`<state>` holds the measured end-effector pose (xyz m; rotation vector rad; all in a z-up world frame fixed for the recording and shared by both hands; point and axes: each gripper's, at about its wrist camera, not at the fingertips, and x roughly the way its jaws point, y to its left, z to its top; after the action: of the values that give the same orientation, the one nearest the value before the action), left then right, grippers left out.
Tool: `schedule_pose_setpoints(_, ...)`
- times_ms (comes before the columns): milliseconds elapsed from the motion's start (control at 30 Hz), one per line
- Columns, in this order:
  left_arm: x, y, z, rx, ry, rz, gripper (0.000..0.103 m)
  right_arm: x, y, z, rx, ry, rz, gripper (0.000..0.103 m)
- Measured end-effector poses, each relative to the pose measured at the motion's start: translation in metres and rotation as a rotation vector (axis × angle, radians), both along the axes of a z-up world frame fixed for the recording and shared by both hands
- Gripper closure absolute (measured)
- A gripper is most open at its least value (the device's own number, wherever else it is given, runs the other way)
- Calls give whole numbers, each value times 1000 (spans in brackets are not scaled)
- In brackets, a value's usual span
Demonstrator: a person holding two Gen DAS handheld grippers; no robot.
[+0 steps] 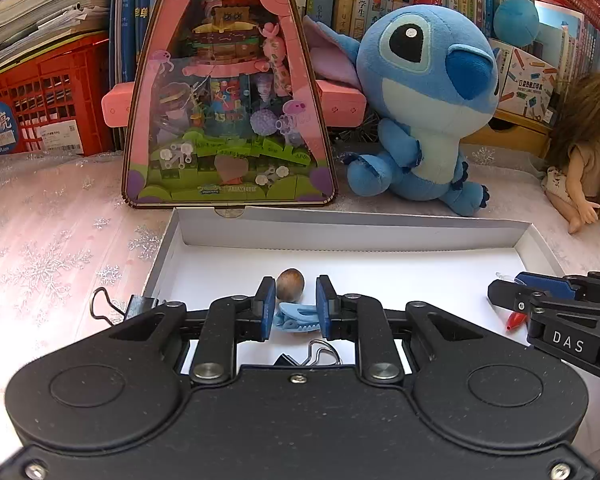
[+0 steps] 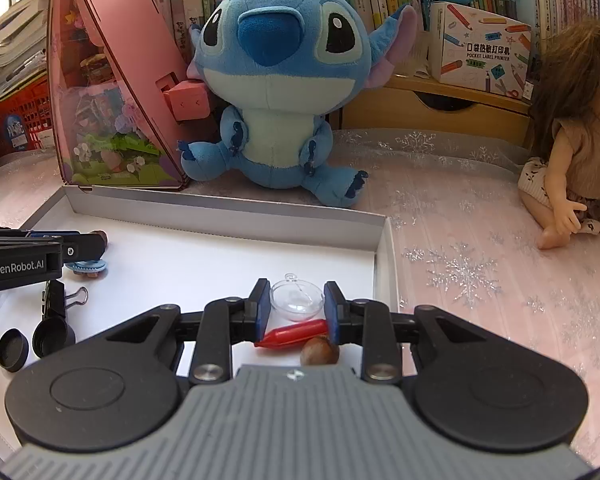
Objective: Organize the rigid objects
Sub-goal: 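Open the left gripper to drop the nut while the right gripper drops the capsule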
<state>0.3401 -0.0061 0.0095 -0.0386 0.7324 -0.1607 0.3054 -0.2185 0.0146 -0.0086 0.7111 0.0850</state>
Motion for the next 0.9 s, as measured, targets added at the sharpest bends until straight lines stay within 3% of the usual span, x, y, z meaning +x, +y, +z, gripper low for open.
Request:
schedule_pose_setpoints(100, 0, 0, 0, -1, 1, 2, 83, 0, -1, 0, 6, -4, -1, 63)
schedule_pose_setpoints(300, 0, 0, 1, 2, 3, 3, 80, -1, -1, 1, 10, -12, -4, 46)
schedule_pose_setpoints(500, -4, -6, 2, 3, 10, -29, 60, -7, -2, 5, 13, -56, -14, 27)
schedule_pose_setpoints(767, -28, -7, 12, 11, -50, -37, 37, -27, -4, 16, 15, -128, -19, 20)
schedule_pose_setpoints(900, -44, -4, 14, 6, -69, -42, 35, -40, -4, 19, 12, -143, -1, 20)
